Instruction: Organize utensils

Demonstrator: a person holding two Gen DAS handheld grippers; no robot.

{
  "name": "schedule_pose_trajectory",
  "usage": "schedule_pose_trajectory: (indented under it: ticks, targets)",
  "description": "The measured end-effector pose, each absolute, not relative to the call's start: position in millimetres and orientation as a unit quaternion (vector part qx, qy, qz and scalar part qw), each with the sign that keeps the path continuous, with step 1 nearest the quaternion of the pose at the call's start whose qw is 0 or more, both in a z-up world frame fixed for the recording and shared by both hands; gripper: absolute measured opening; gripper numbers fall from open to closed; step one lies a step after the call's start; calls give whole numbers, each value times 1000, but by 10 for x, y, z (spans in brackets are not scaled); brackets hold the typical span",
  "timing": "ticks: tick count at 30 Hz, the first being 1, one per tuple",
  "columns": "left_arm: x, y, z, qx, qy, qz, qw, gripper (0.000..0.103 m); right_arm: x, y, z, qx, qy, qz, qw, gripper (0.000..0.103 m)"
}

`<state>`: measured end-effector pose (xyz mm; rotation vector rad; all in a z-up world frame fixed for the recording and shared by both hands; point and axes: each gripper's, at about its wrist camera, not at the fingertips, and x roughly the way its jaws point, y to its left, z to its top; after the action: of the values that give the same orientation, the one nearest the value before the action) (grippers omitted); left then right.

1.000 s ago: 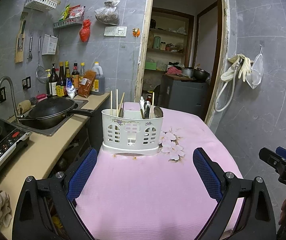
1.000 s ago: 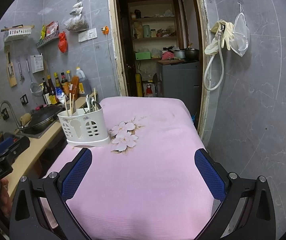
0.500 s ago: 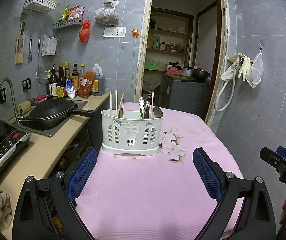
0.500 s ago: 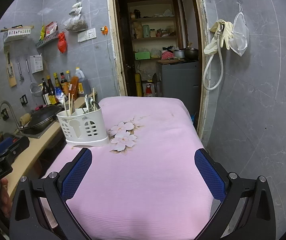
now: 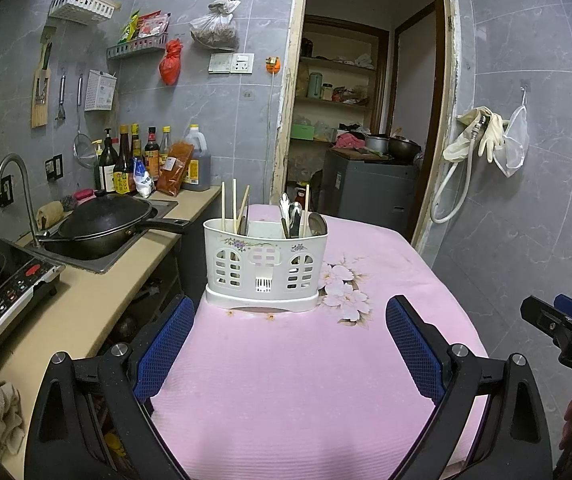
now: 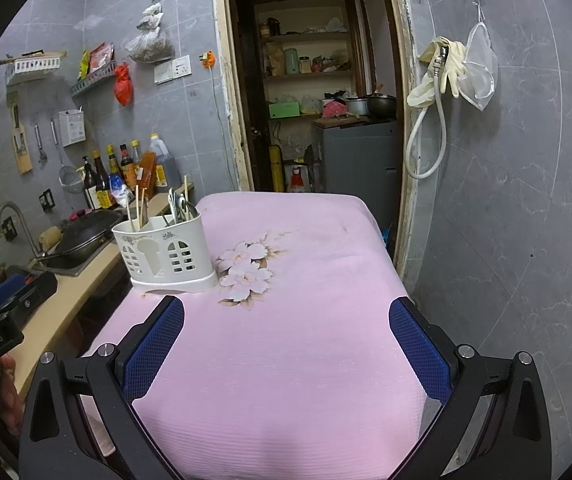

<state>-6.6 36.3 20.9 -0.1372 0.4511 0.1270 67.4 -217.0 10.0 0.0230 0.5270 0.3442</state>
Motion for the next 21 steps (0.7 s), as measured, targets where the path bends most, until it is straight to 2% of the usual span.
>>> schedule_pose_trajectory:
  ticks: [21]
  targets:
    - [-65,366,208,-68,224,62,970,94,688,-2189,93,12,260,168,951,103]
